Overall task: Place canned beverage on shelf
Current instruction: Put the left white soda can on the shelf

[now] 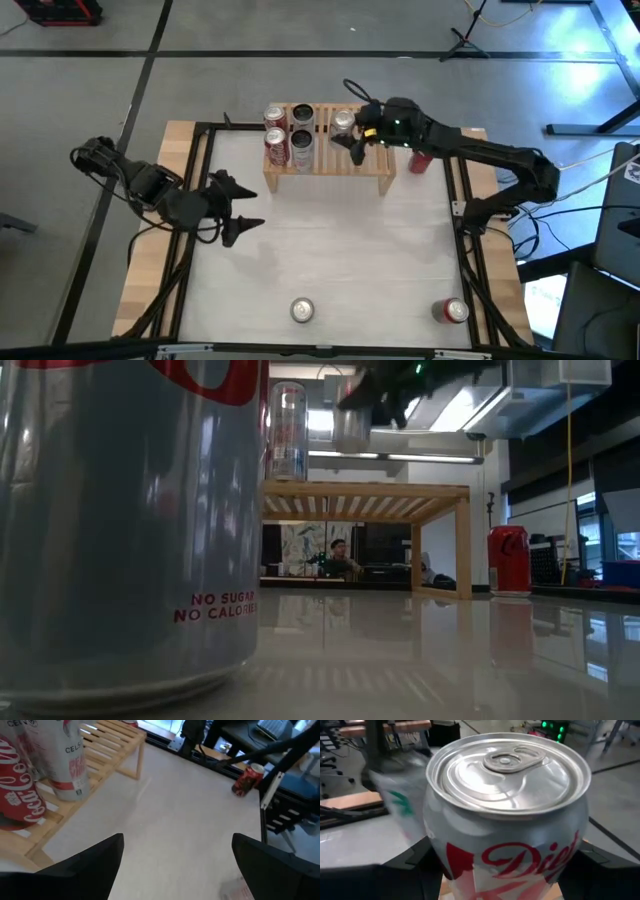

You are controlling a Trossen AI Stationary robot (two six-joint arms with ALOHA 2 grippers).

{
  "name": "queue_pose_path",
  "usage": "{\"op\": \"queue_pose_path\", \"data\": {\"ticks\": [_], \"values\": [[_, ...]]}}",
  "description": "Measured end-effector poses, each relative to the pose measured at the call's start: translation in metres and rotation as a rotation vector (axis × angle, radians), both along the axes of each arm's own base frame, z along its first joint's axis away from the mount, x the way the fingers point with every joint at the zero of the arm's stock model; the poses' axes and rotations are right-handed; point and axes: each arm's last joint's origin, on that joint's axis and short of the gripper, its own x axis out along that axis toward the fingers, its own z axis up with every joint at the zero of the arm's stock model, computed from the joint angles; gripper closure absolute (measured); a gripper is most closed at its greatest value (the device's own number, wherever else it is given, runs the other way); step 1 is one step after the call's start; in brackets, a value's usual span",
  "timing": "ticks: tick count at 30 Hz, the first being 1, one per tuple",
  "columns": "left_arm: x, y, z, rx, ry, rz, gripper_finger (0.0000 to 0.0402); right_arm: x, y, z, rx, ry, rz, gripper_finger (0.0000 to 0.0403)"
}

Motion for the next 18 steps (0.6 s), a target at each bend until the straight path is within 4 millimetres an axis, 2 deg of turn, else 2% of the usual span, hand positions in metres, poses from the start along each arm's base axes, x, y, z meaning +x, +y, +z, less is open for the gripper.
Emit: {"op": "queue_pose_path", "data": {"ticks": [5,10,18], "values": [[0.004,0.006,0.000,0.003,-0.008,0.042,0.0041,0.010,-0.021,-0.023,0.017,0.015,-0.009,0.0128],[0.006,0.012,0.000,0.020,-0.016,0.099,0.0041,0.021,-0.034,-0.046,0.039,0.076,-0.016,0.0128],[0.008,0.017,0.000,0.037,-0.012,0.124,0.0041,0.027,-0.038,-0.053,0.040,0.074,-0.003,0.0128]]}}
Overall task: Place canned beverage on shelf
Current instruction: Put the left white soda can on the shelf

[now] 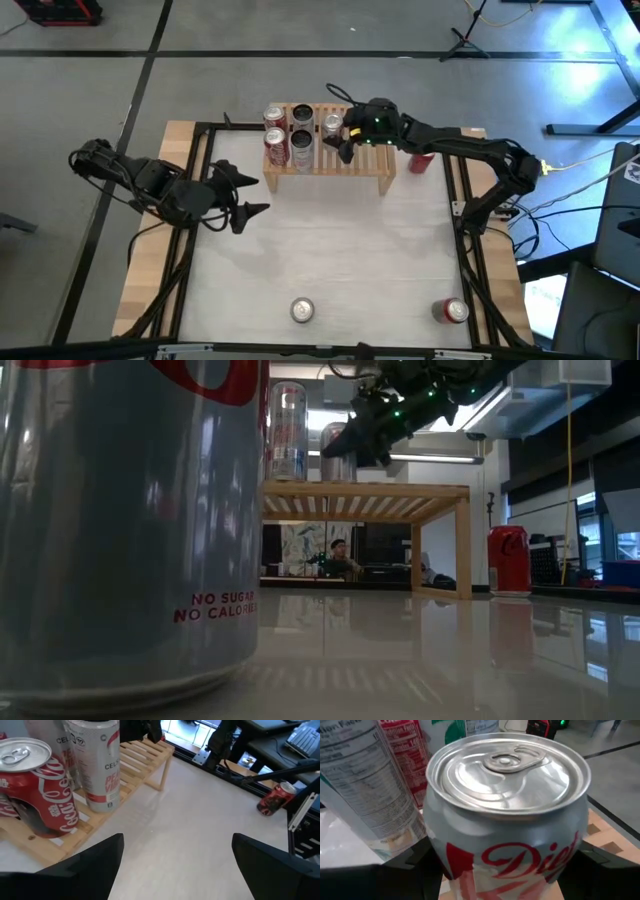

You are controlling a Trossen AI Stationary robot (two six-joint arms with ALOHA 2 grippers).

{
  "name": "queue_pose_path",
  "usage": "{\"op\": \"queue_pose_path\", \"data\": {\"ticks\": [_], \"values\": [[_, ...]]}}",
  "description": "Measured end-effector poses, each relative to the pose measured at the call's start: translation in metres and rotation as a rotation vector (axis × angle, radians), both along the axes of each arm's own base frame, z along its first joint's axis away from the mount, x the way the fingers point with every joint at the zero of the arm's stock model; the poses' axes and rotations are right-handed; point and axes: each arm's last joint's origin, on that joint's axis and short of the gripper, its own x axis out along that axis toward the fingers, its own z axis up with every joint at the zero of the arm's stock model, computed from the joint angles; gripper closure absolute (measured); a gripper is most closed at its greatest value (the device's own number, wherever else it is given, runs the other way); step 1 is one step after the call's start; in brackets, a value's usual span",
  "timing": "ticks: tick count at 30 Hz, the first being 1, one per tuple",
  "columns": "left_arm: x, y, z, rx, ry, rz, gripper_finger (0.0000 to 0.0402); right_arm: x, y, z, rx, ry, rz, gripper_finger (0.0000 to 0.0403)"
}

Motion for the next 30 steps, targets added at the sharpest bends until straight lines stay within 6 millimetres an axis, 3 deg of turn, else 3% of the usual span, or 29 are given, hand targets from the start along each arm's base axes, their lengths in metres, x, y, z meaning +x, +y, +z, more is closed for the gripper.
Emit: {"op": "queue_pose_path", "data": {"ticks": [20,30], "values": [[0.0000,-0.0001,0.0000,0.043,0.016,-0.026,0.0041,0.0011,0.0002,0.0011,-0.008,-0.014,0.019,0.0065],[0.0007,-0.0004,0.0011,0.037,0.002,-0.026,0.0041,0.0042,0.0007,0.0043,-0.015,-0.006,0.001,0.0059]]}}
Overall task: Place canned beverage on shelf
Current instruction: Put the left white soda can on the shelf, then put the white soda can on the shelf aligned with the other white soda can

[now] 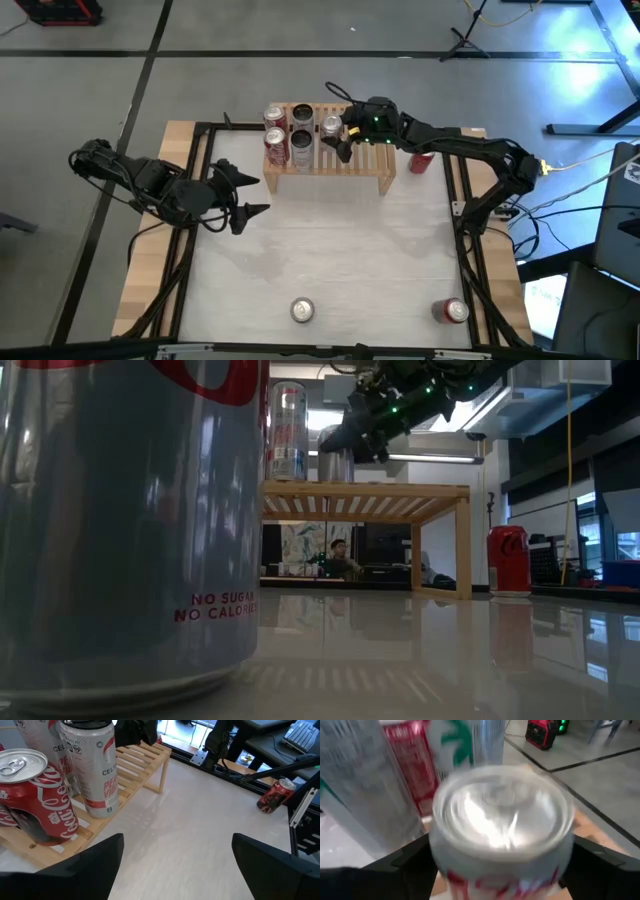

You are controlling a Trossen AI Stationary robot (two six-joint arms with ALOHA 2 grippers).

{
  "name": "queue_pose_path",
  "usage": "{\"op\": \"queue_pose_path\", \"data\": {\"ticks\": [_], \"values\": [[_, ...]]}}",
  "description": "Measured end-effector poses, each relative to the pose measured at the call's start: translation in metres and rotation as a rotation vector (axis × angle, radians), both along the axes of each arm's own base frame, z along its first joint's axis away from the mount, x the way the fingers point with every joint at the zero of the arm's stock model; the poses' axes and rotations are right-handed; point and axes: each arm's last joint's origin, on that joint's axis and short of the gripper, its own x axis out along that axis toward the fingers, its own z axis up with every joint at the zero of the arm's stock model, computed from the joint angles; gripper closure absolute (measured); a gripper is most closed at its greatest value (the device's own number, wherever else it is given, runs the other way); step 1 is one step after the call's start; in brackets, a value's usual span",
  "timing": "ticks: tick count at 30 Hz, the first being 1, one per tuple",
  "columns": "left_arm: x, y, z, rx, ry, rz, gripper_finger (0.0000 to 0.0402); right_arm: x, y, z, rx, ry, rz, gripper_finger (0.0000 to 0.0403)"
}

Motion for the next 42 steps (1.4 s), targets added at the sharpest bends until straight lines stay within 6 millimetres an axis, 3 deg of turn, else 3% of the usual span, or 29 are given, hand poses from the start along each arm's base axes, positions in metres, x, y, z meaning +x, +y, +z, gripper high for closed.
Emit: {"op": "queue_pose_path", "data": {"ticks": [6,16,19,23,26,33,42], "values": [[0.000,0.000,0.000,-0.007,-0.004,0.004,0.0041,0.003,-0.002,0.035,-0.065,-0.019,0.017,0.0059],[0.000,0.000,0.000,-0.014,-0.007,0.007,0.0041,-0.011,0.005,0.119,-0.115,-0.003,0.044,0.0059],[0.000,0.000,0.000,-0.021,-0.003,-0.007,0.0041,-0.023,0.016,0.141,-0.068,0.024,0.119,0.0058],[0.003,-0.005,-0.002,-0.025,0.013,-0.030,0.0041,-0.036,0.051,0.154,0.045,0.027,0.263,0.0058],[0.007,-0.014,-0.009,-0.032,0.046,-0.087,0.0041,-0.031,0.089,0.145,0.108,0.056,0.361,0.0058],[0.026,-0.047,-0.034,-0.030,0.164,-0.210,0.0041,-0.010,0.177,0.099,0.159,0.149,0.450,0.0058],[0.040,-0.102,-0.069,-0.199,0.240,-0.227,0.0041,-0.013,0.260,0.030,0.214,0.200,0.559,0.0058]]}}
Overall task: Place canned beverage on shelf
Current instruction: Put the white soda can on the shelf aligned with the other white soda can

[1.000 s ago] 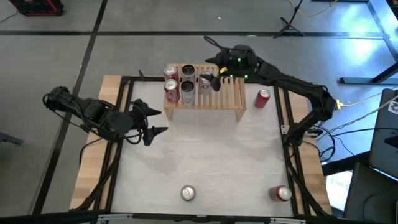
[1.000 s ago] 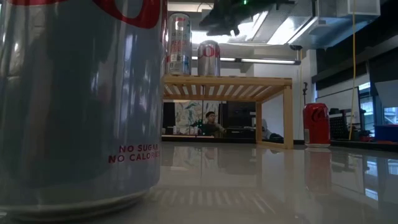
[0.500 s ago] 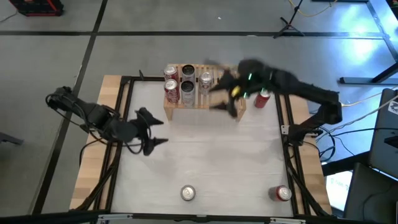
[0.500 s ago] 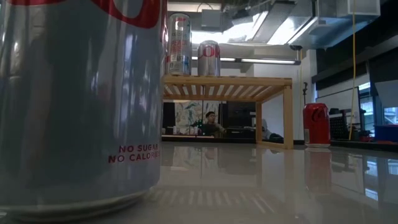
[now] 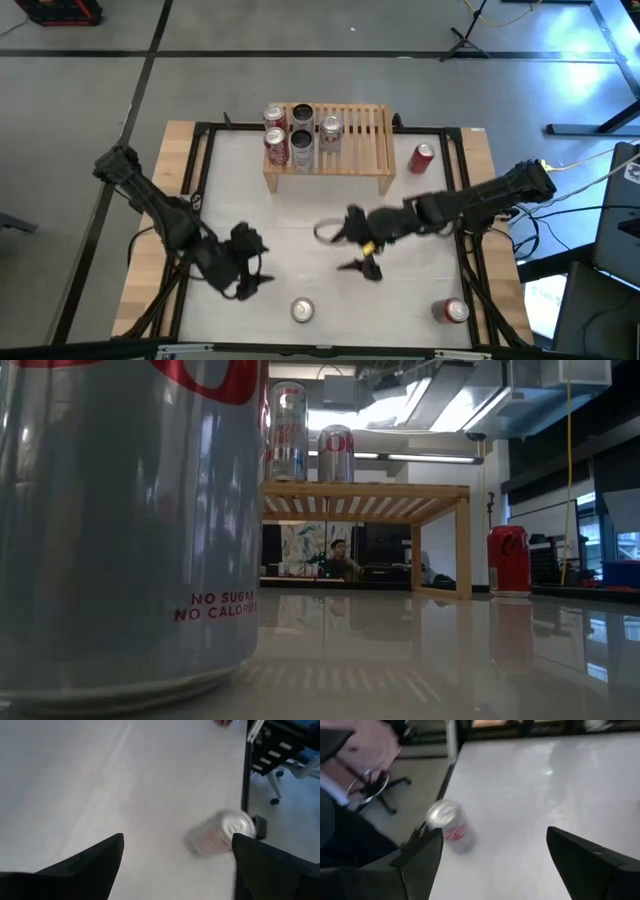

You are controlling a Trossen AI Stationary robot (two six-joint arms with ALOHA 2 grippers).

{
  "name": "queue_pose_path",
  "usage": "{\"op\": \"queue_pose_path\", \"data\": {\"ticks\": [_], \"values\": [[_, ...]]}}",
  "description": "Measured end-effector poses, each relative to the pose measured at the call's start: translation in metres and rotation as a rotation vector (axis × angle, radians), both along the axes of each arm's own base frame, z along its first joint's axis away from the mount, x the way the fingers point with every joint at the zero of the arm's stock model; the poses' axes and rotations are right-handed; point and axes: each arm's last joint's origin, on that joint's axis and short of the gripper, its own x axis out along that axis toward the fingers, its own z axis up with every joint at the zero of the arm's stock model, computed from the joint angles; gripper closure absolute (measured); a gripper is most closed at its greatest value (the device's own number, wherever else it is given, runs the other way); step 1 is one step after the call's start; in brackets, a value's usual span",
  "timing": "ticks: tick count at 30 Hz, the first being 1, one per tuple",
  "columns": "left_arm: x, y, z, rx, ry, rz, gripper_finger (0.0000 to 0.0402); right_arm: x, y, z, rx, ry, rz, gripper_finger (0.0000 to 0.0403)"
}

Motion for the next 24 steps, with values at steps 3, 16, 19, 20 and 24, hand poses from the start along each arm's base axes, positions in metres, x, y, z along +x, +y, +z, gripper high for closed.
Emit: {"op": "queue_pose_path", "data": {"ticks": [3,16,19,20,24], "values": [[0.001,-0.021,-0.016,-0.055,0.046,0.032,0.0041,-0.006,0.016,-0.017,0.000,0.021,0.049,0.0058],[0.024,-0.096,-0.091,-0.184,0.087,0.050,0.0041,0.004,0.076,-0.092,-0.040,0.035,0.076,0.0058],[0.034,-0.106,-0.110,-0.198,0.077,0.052,0.0041,0.017,0.082,-0.117,-0.040,0.014,0.063,0.0058],[0.036,-0.109,-0.117,-0.200,0.076,0.052,0.0041,0.020,0.084,-0.125,-0.042,0.015,0.063,0.0058],[0.044,-0.116,-0.137,-0.200,0.072,0.056,0.0041,0.037,0.092,-0.161,-0.040,-0.005,0.065,0.0058]]}}
